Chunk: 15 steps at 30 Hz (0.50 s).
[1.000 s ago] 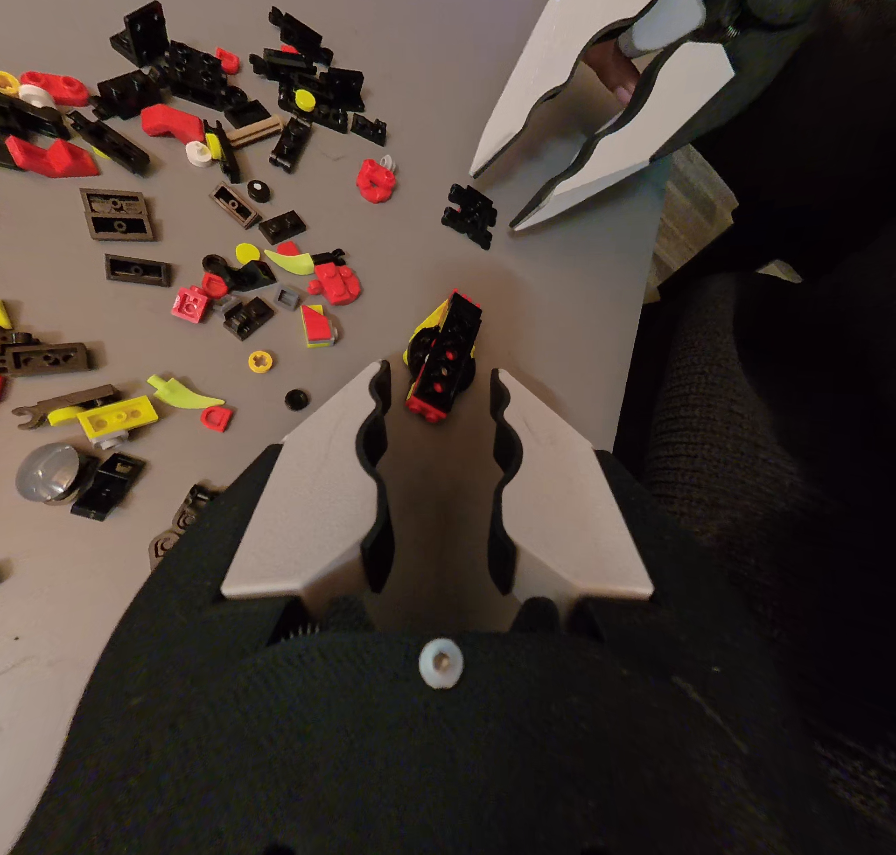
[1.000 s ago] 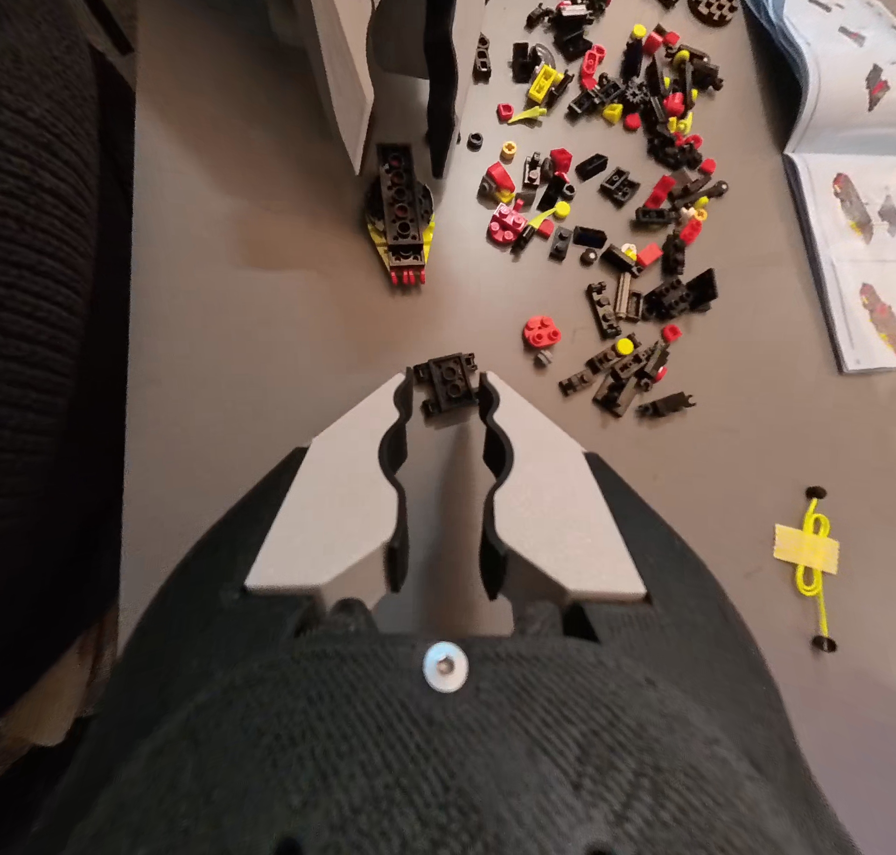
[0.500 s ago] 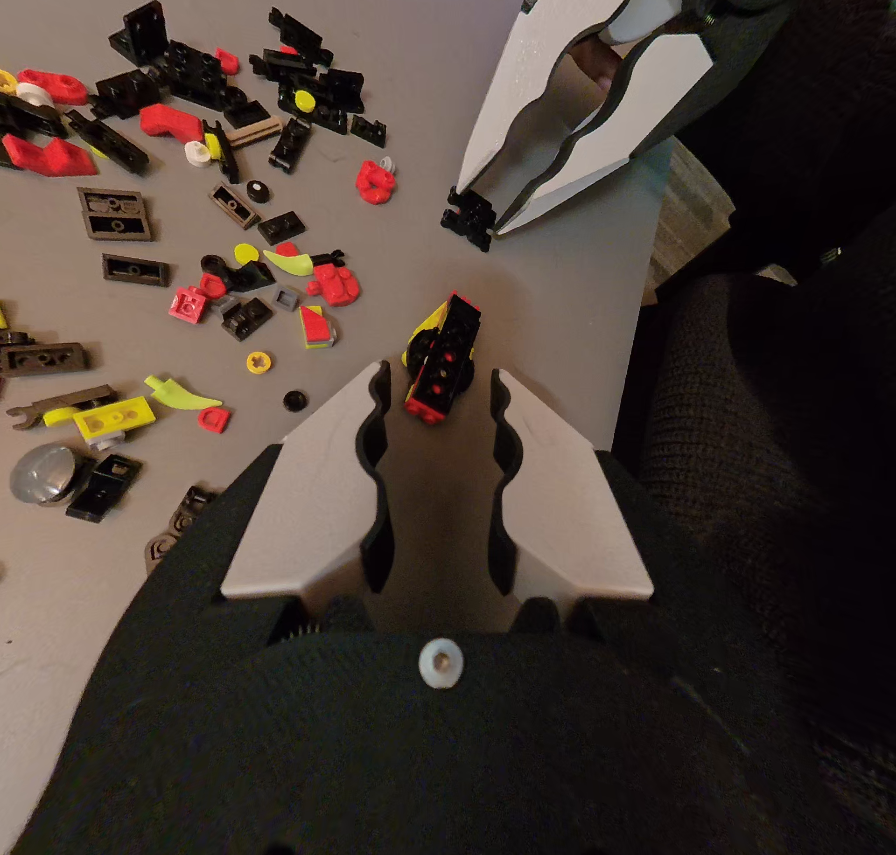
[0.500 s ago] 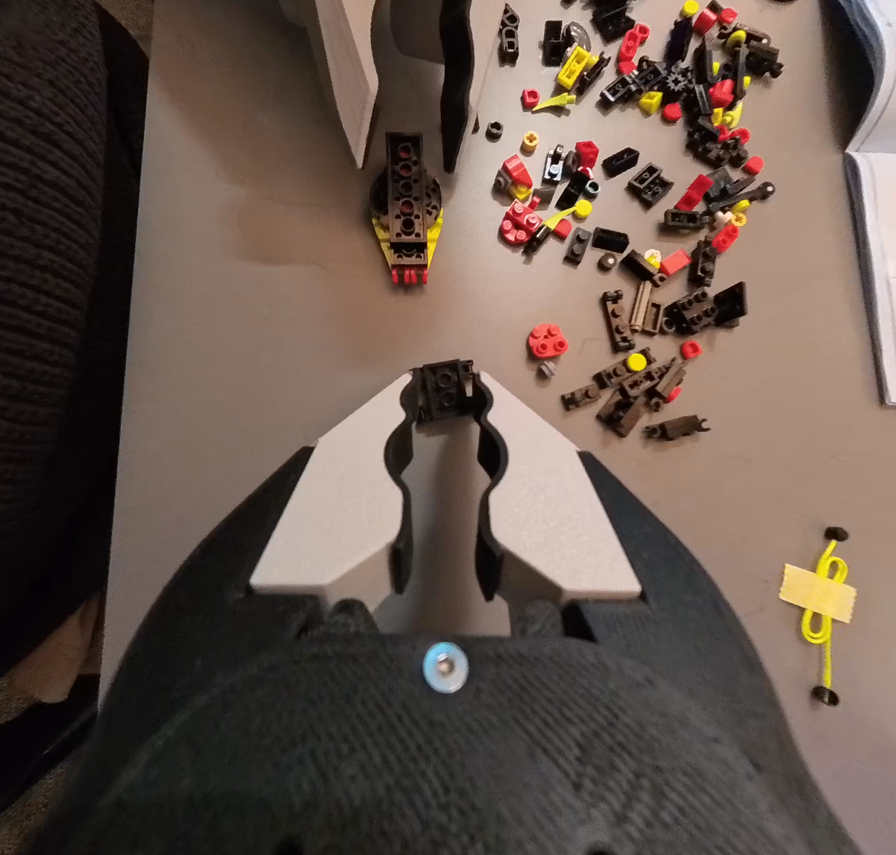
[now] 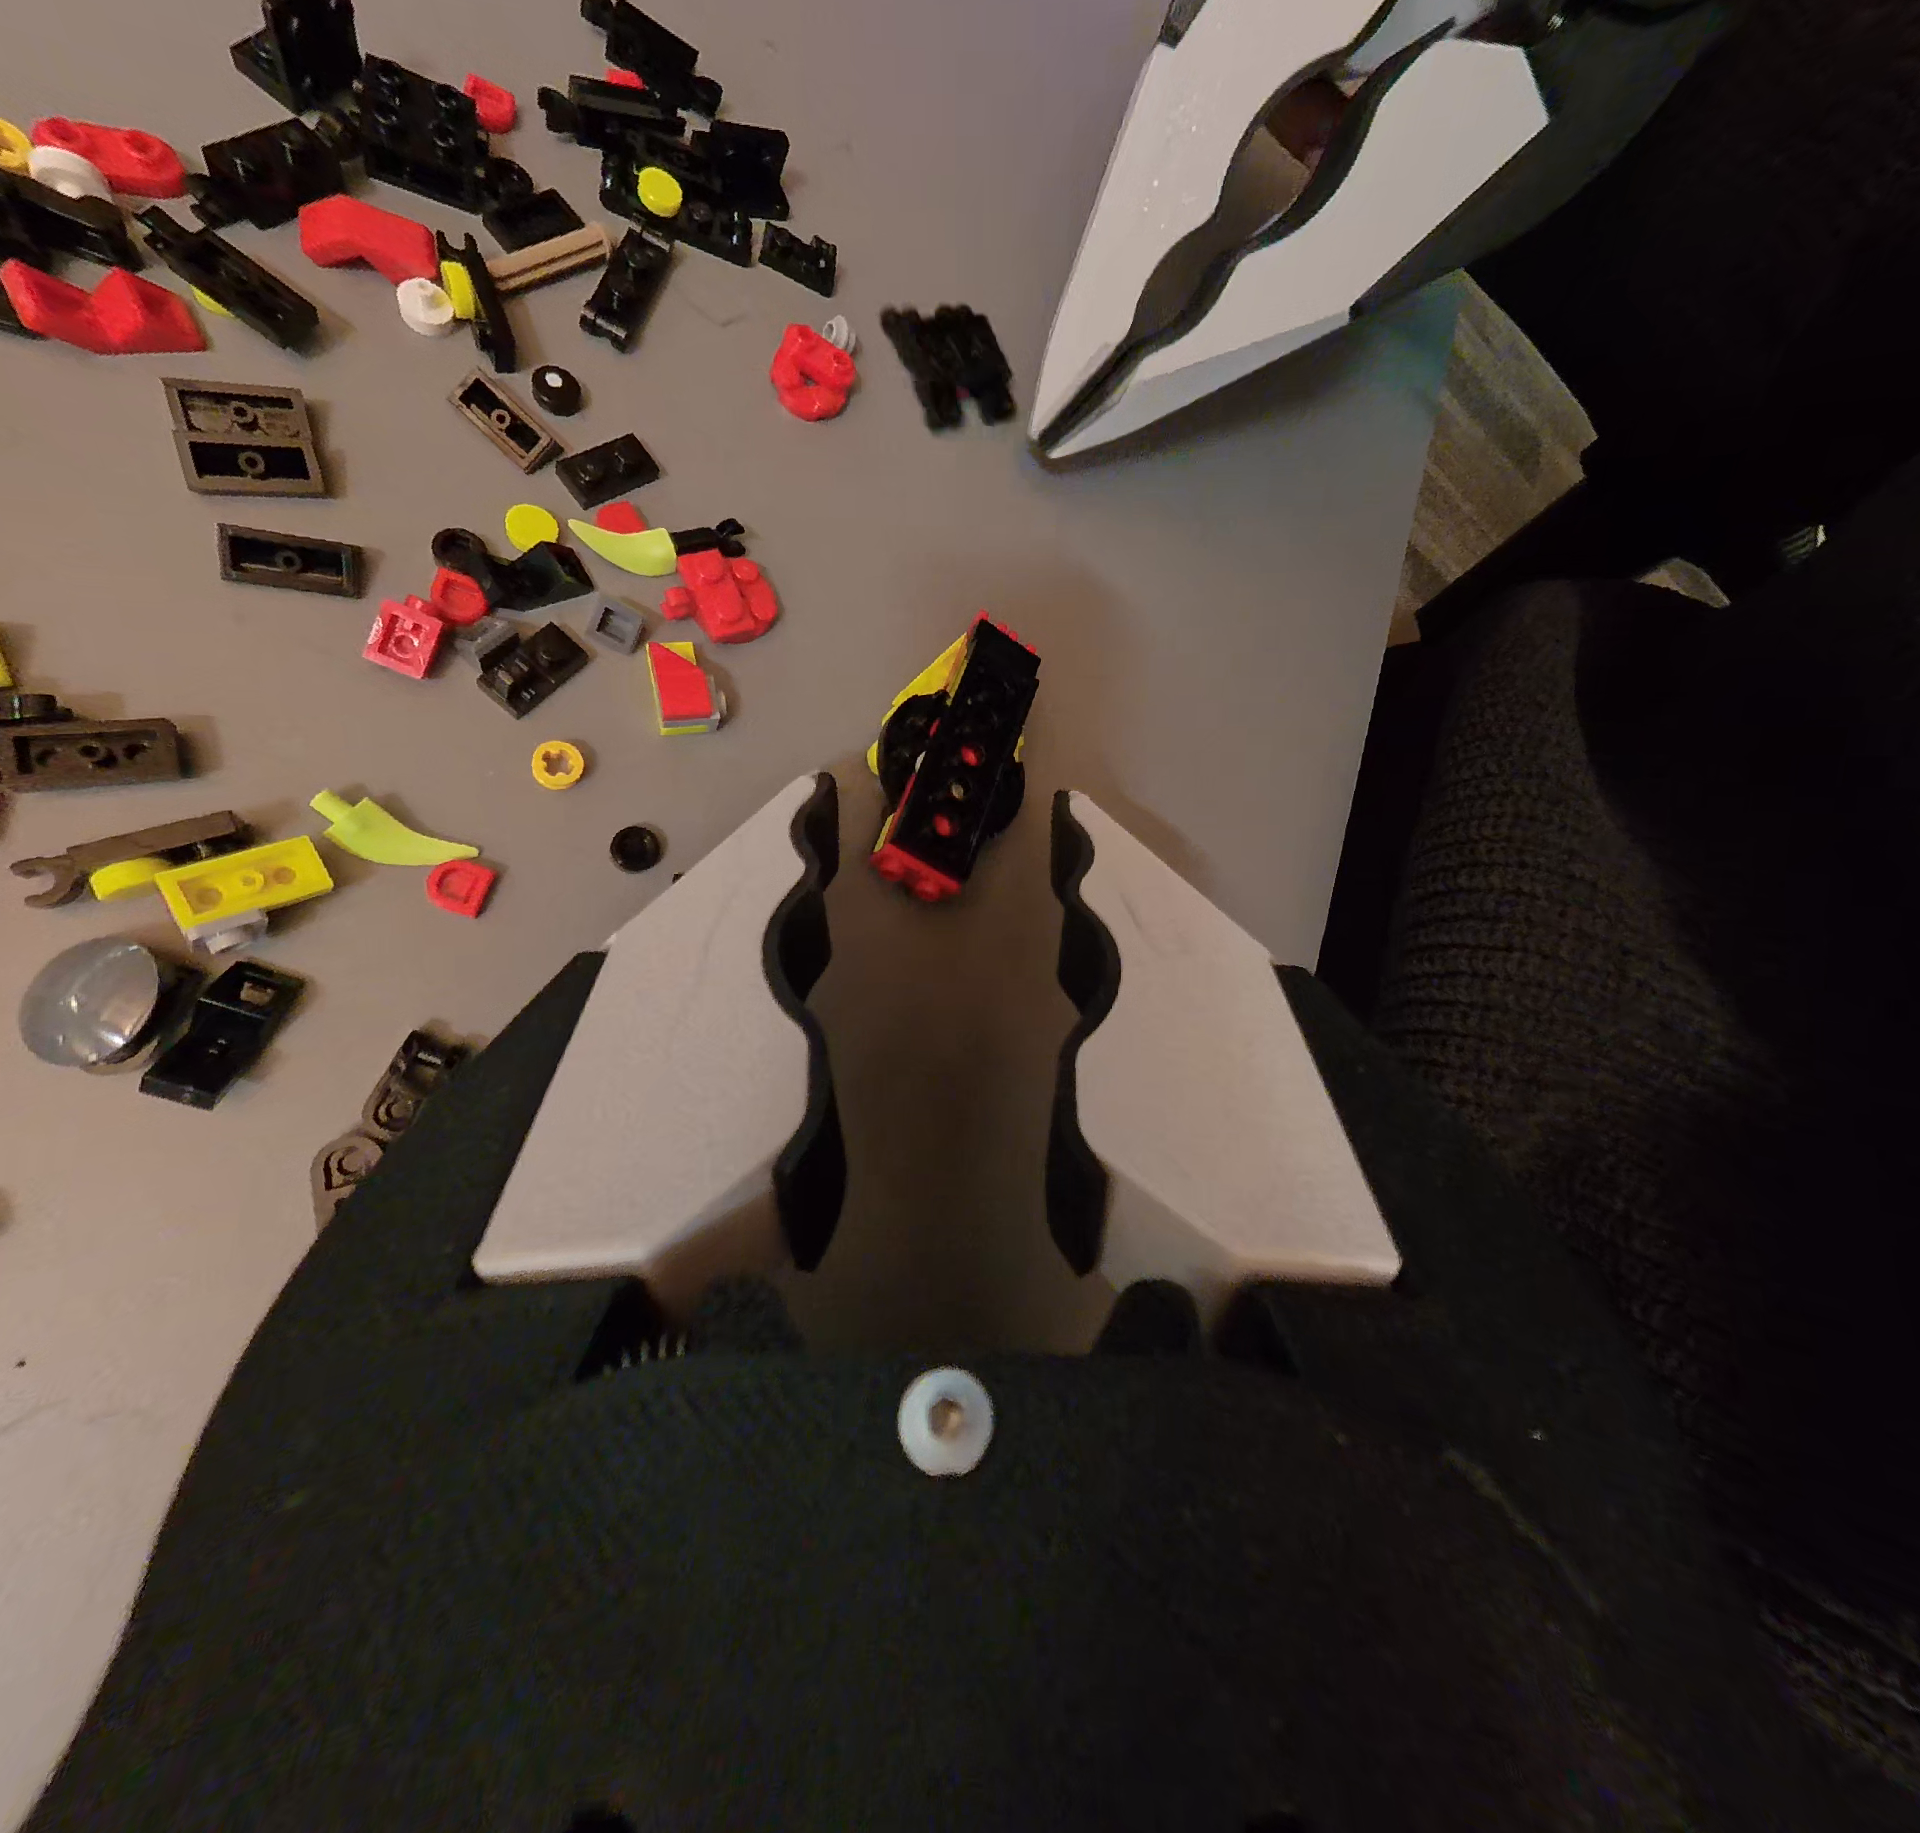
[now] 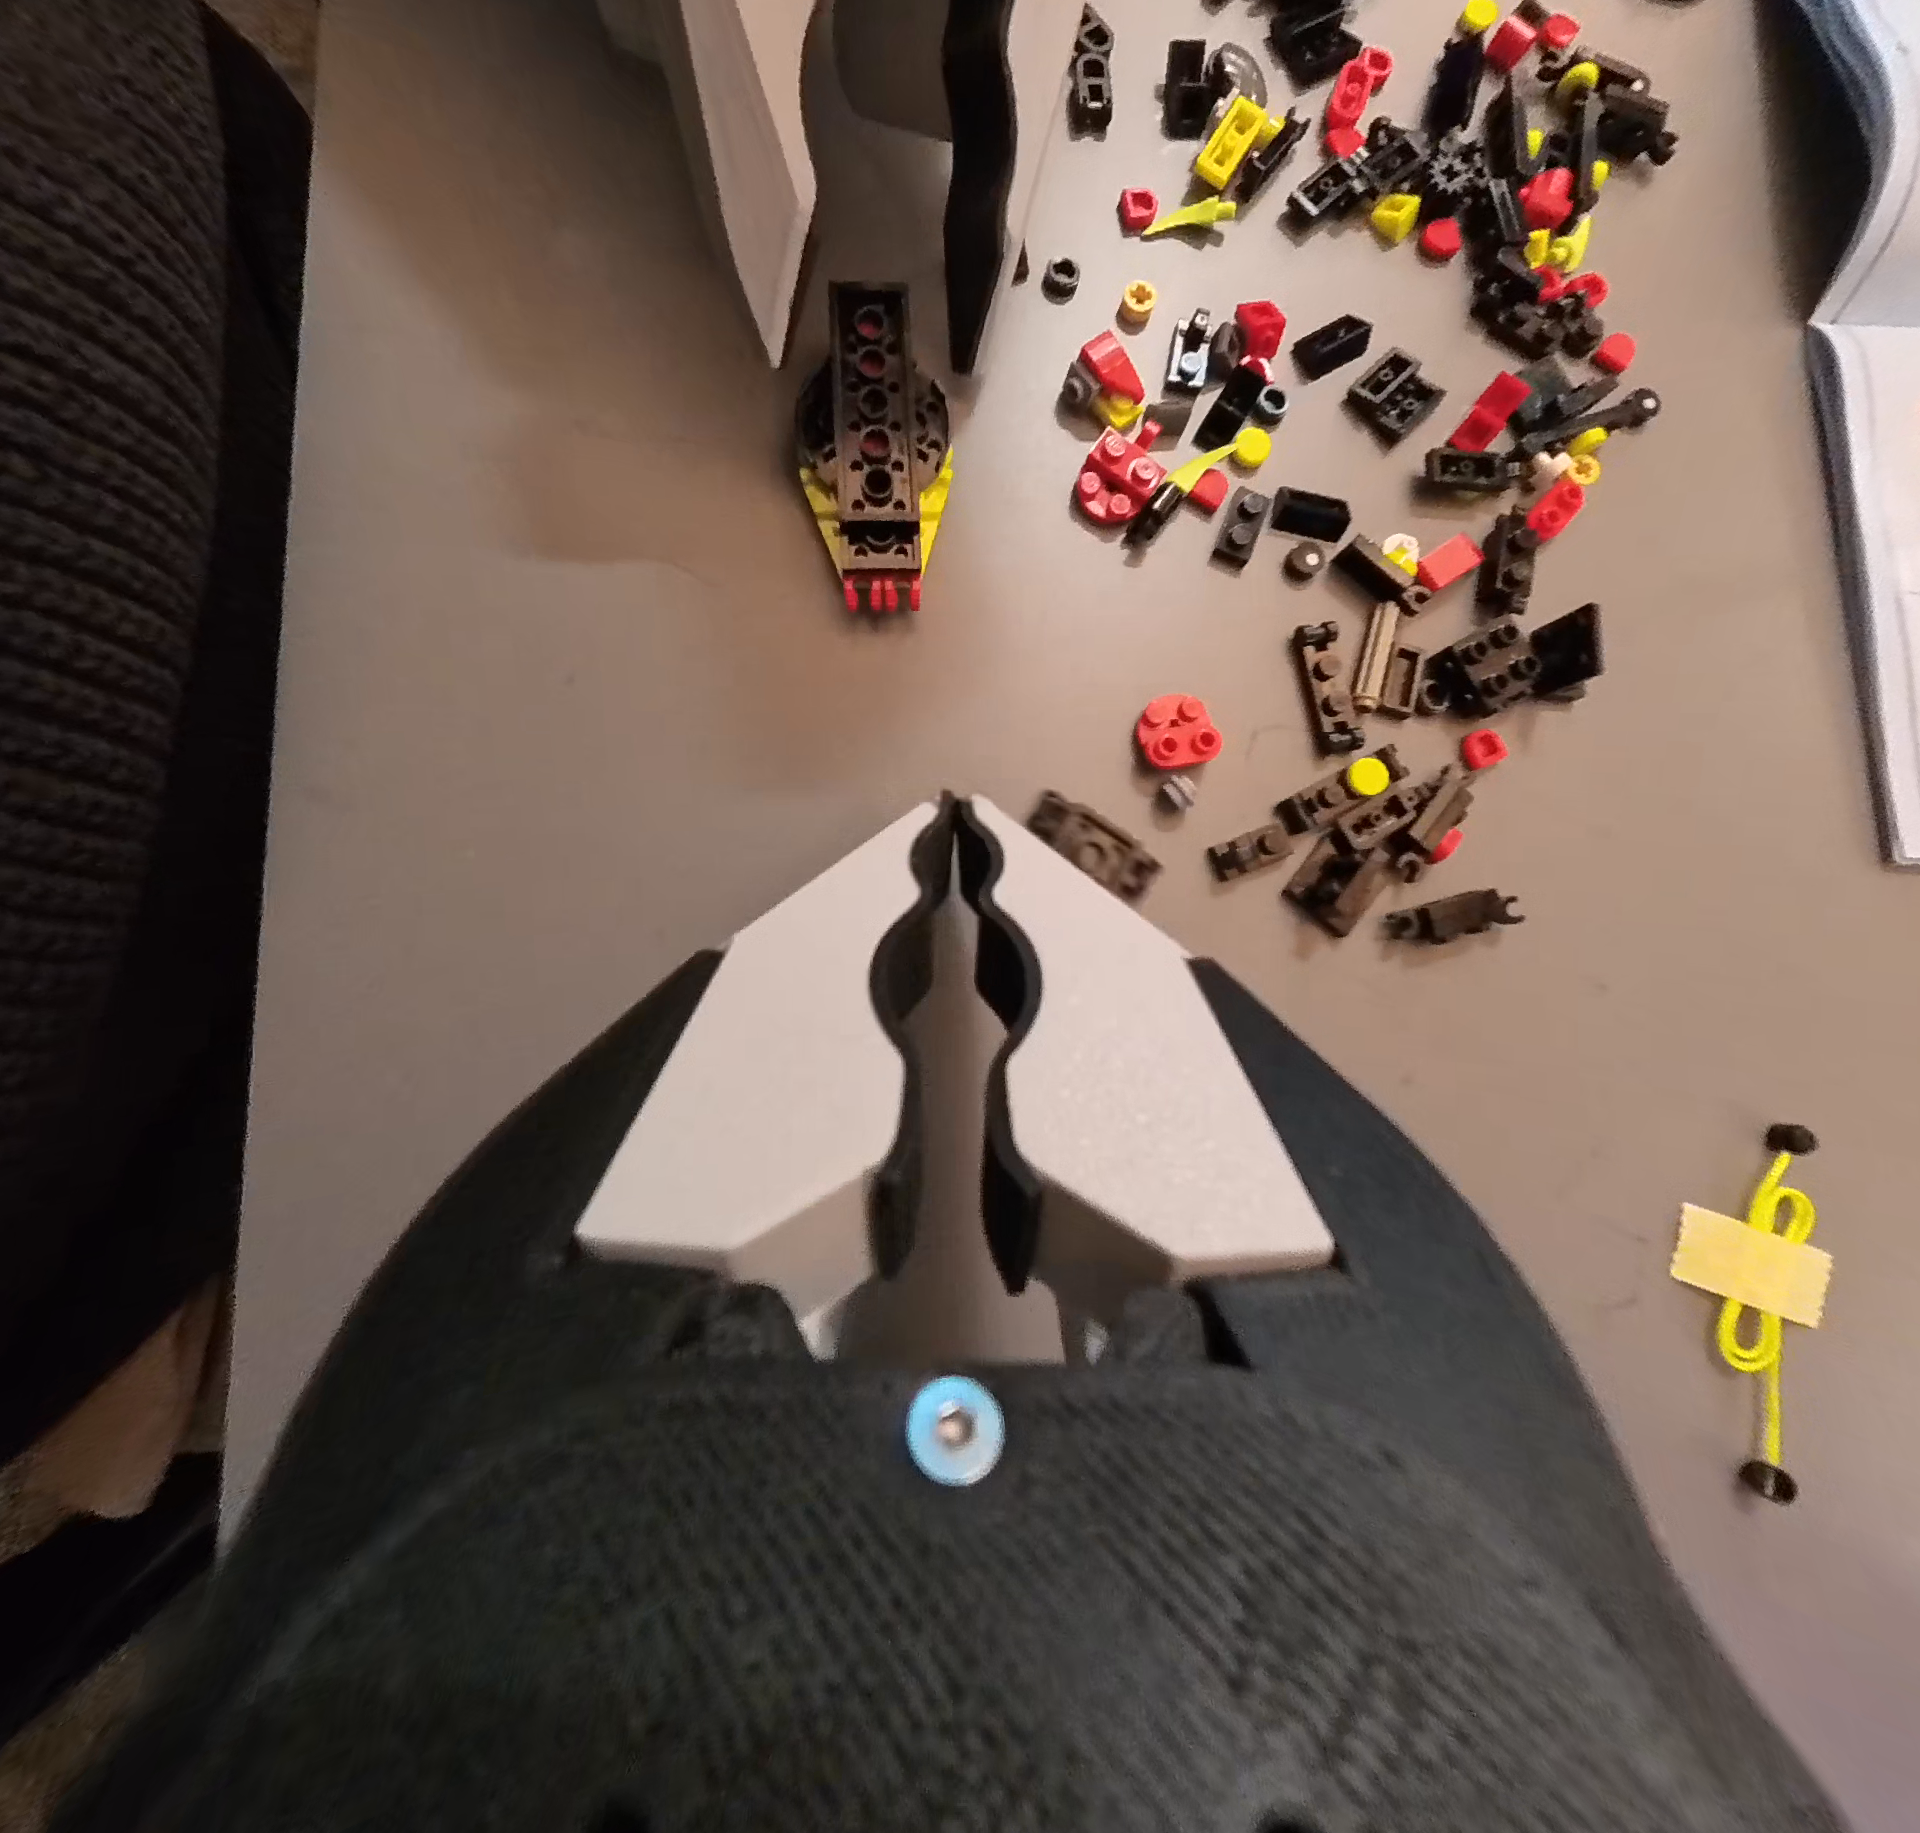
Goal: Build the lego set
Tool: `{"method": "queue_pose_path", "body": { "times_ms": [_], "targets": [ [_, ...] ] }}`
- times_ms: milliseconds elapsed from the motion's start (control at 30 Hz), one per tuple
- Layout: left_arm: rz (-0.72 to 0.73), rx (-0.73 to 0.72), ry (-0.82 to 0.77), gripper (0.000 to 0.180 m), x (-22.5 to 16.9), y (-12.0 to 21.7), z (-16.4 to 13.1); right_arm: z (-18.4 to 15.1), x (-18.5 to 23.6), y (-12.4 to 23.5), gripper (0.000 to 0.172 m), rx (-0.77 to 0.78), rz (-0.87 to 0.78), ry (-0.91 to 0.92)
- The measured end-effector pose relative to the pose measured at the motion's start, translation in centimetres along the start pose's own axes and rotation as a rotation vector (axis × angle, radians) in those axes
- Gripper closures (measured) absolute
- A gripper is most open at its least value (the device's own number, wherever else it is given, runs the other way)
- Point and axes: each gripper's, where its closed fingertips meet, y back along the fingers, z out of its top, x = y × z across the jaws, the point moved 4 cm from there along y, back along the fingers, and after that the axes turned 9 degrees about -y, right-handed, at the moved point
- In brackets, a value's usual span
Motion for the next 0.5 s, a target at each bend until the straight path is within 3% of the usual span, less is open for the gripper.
{"method": "queue_pose_path", "body": {
  "times_ms": [233, 500],
  "targets": [
    [-0.002, 0.008, -0.005, 0.142, -0.1, 0.0, -0.1, 0.1, -1.5, 0.4, 0.157, -0.01, -0.095, -0.067],
    [-0.003, 0.013, -0.004, 0.142, 0.0, -0.1, -0.2, 0.8, -3.1, 1.3, 0.143, -0.049, -0.226, -0.447]
  ]
}}
